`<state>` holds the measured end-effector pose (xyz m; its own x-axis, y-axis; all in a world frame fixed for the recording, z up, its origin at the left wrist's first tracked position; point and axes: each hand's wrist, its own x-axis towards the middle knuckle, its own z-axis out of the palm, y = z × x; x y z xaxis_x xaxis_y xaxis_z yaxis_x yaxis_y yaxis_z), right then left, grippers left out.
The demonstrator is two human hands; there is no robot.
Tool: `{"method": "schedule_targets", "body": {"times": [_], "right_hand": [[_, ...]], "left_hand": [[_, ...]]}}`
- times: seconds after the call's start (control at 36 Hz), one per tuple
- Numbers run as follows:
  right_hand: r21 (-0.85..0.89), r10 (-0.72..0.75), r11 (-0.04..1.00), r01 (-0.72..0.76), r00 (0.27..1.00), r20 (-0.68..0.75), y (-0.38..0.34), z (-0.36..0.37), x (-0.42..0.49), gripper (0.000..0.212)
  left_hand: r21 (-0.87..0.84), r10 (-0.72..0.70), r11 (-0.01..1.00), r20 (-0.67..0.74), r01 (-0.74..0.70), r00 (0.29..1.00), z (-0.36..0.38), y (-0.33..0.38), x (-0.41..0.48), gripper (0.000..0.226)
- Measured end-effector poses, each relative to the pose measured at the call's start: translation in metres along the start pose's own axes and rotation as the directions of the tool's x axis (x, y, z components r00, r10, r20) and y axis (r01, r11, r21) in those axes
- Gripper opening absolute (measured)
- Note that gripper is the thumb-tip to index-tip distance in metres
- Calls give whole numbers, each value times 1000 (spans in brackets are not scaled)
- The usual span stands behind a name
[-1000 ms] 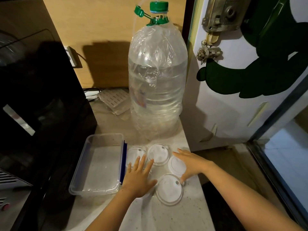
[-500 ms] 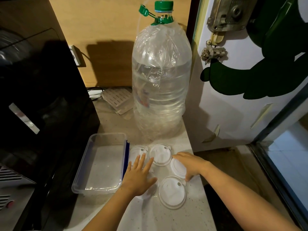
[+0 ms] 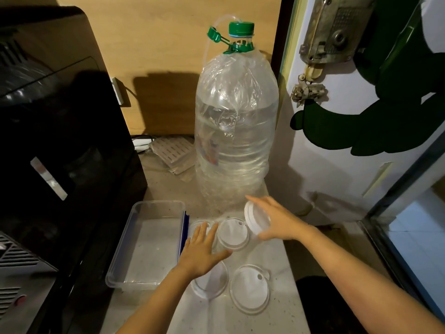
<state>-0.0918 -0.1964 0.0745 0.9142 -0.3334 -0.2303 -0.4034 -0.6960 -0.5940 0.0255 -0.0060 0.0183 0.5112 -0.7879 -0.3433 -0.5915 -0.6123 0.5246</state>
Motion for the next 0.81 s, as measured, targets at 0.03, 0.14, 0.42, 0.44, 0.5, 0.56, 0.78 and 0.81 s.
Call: {"method": "schedule_targets", "body": {"times": [0.03,0.14,0.42,0.44,0.5,0.56,0.78,0.81], "right_hand": [[50,-32,998,34,999,-35,-7,-6,0,96],[220,-152,955,197,966,-208,-33,-24,5,87],[779,-118,458,427,898,-423,-88,-30,16,72],[801,-105,414,432,897,-430,-91,-27,17,72],[832,-93,349,431,899,-427,-96,-22,16,71],[841,-94,333,426,903,-420,-99,-14,16,72],[828,-130,437,351,936,-327,-99,6,13,72],[829,-135,443,340,940,-314,-100,7,12,73]], "left_hand": [[-75,2,997,-9,-2,1000,-3,2,1,84],[-482,46,876,0,-40,999,-20,20,-3,98],[-853,250,462,-136,-242,959,-56,62,-9,123],[-873,270,411,-157,-261,950,-59,66,-11,112],[-903,308,312,-197,-294,931,-67,73,-16,100],[-919,311,218,-253,-328,916,-74,78,-18,99],[-926,306,48,-343,-374,888,-83,64,-14,91],[-931,315,35,-335,-364,888,-85,64,-14,89]]}}
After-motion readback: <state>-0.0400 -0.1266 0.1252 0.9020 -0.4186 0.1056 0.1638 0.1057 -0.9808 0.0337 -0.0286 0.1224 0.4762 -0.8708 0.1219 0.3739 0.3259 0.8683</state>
